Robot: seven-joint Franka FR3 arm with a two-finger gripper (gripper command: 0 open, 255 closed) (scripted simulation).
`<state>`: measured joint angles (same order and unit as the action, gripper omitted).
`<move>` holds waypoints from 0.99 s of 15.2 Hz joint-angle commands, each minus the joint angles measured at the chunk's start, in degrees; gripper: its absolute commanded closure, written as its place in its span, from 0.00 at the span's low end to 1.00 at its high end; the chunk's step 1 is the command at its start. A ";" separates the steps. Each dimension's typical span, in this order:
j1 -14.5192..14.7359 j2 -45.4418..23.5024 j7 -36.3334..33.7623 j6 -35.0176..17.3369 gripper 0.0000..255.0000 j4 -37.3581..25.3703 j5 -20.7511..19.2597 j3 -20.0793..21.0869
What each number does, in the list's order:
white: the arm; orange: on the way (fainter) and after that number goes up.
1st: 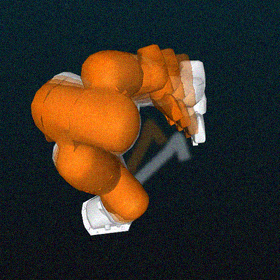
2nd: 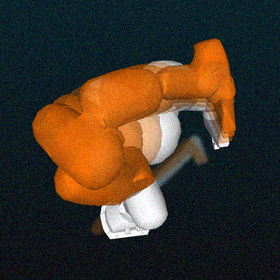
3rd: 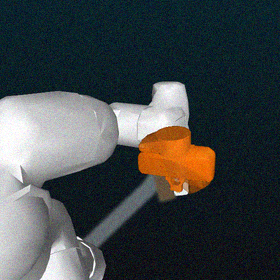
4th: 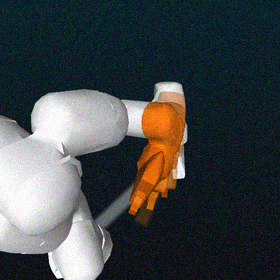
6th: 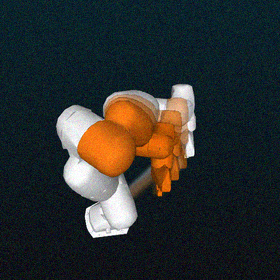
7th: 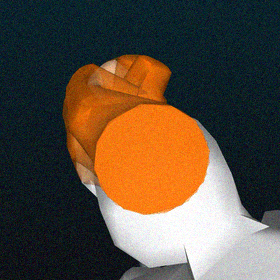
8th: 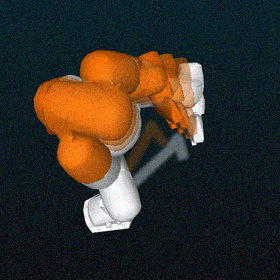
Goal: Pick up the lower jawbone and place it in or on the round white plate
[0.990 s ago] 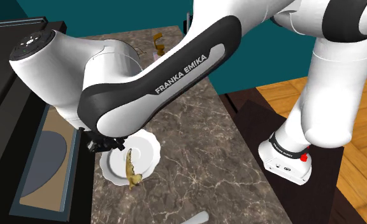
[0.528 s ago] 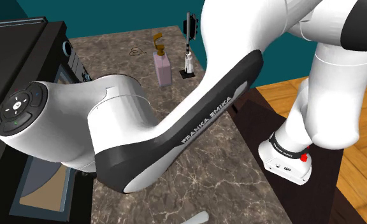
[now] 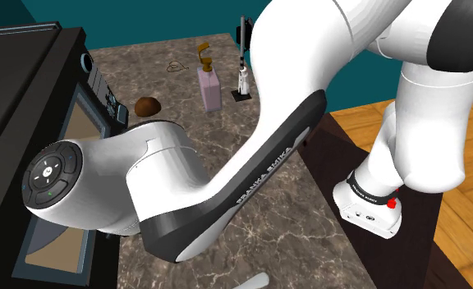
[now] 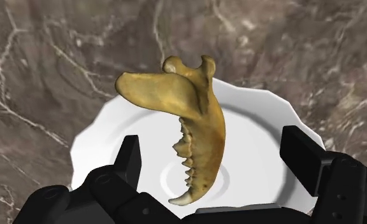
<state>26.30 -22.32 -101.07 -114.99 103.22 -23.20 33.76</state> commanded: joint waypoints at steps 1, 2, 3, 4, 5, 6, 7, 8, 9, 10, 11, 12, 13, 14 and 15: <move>0.09 -0.34 -0.29 -0.55 0.00 0.28 -0.28 -0.12; 0.09 -0.34 -0.29 -0.55 0.00 0.28 -0.28 -0.12; 0.09 -0.35 -0.29 -0.55 0.00 0.27 -0.28 -0.12; 0.09 -0.35 -0.29 -0.55 0.00 0.27 -0.28 -0.12; 0.09 -0.35 -0.29 -0.55 0.00 0.27 -0.28 -0.12; 0.09 -0.35 -0.29 -0.55 0.00 0.27 -0.28 -0.12; 0.09 -0.34 -0.28 -0.54 0.00 0.27 -0.28 -0.12; 0.09 -0.34 -0.28 -0.54 0.00 0.27 -0.28 -0.12; 0.09 -0.34 -0.28 -0.54 1.00 0.27 -0.28 -0.12; 0.09 -0.34 -0.28 -0.54 1.00 0.27 -0.28 -0.12; 0.09 -0.34 -0.28 -0.54 1.00 0.27 -0.28 -0.12; 0.09 -0.34 -0.28 -0.54 1.00 0.27 -0.28 -0.12; 0.09 -0.34 -0.28 -0.54 1.00 0.27 -0.28 -0.12; 0.09 -0.34 -0.28 -0.54 1.00 0.27 -0.28 -0.12; 0.09 -0.34 -0.28 -0.54 1.00 0.27 -0.28 -0.12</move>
<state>26.39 -22.66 -101.35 -115.53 103.49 -23.48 33.64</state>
